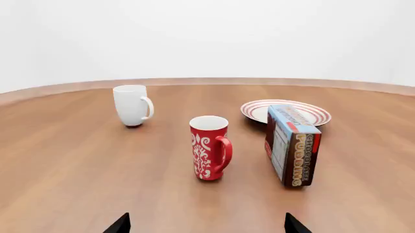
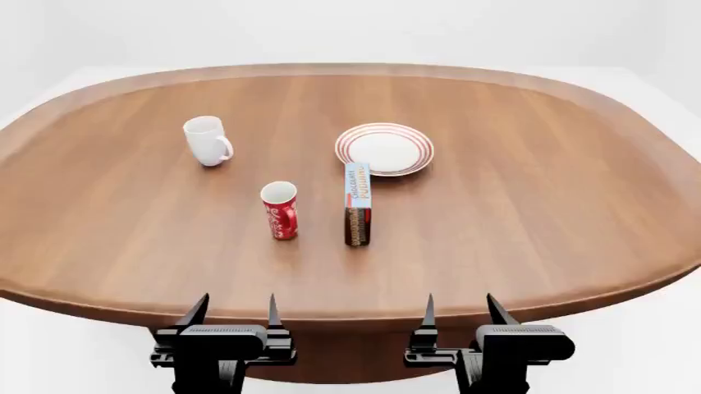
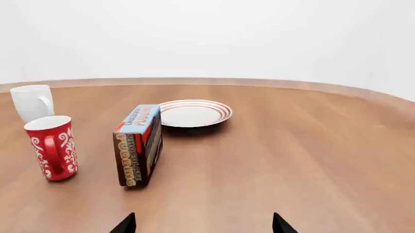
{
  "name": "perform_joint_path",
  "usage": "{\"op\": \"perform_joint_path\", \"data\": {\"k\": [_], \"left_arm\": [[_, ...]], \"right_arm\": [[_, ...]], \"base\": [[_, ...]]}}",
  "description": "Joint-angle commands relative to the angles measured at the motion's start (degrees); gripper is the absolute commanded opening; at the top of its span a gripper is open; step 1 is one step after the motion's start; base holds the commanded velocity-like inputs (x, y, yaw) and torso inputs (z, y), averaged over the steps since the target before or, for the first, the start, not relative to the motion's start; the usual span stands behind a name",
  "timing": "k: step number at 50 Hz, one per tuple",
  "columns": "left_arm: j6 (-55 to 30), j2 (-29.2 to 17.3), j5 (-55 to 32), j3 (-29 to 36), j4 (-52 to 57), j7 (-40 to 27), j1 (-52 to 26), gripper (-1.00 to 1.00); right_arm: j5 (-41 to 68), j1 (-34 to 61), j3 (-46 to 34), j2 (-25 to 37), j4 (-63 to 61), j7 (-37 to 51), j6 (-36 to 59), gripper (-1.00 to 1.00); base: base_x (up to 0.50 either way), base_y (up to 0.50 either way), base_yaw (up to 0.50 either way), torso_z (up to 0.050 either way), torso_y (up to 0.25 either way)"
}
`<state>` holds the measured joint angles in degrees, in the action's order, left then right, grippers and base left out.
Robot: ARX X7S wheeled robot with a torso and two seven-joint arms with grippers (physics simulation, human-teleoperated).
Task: Pick up the white mug and put it on the plate, and put the chocolate pudding to the right of the plate.
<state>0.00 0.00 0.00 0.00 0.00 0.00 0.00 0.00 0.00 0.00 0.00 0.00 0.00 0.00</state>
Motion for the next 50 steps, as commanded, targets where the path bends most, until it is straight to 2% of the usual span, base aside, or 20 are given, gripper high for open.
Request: {"op": "perform_joint_path", "data": {"k": [1, 24, 40, 44, 46, 50], "left_arm": [[-0.23, -0.9, -1.05, 1.07, 0.6, -0.96, 0.22, 1.0], [0.85, -4.1, -3.3, 5.07, 0.45, -3.81, 0.15, 1.0], [1.54, -4.85, -5.5, 5.58, 0.53, -4.82, 0.14, 1.0], [0.51, -5.6, -6.22, 4.82, 5.0, -5.75, 0.72, 1.0], [-0.8, -7.25, -4.33, 3.64, 14.36, -7.59, 1.89, 1.0], [-2.98, -9.24, -1.79, 1.86, 25.78, -9.66, 3.1, 1.0]], "right_arm": [[0.98, -0.27, -1.12, 0.81, -0.51, 1.31, 0.13, 1.0], [4.18, -0.14, -4.71, 3.58, -0.3, 5.23, 0.36, 1.0], [5.01, 0.04, -5.96, 4.69, 0.1, 6.91, 0.28, 1.0], [5.7, -0.24, -5.41, 5.24, -3.24, 7.76, 1.97, 1.0], [7.52, -0.71, -2.83, 6.32, -12.47, 9.29, 5.08, 1.0], [9.77, -0.57, 1.68, 7.8, -23.63, 12.27, 9.1, 1.0]], "base": [[0.0, 0.0, 0.0, 0.0, 0.0], [0.0, 0.0, 0.0, 0.0, 0.0], [0.0, 0.0, 0.0, 0.0, 0.0], [0.0, 0.0, 0.0, 0.0, 0.0], [0.0, 0.0, 0.0, 0.0, 0.0], [0.0, 0.0, 0.0, 0.0, 0.0]]}}
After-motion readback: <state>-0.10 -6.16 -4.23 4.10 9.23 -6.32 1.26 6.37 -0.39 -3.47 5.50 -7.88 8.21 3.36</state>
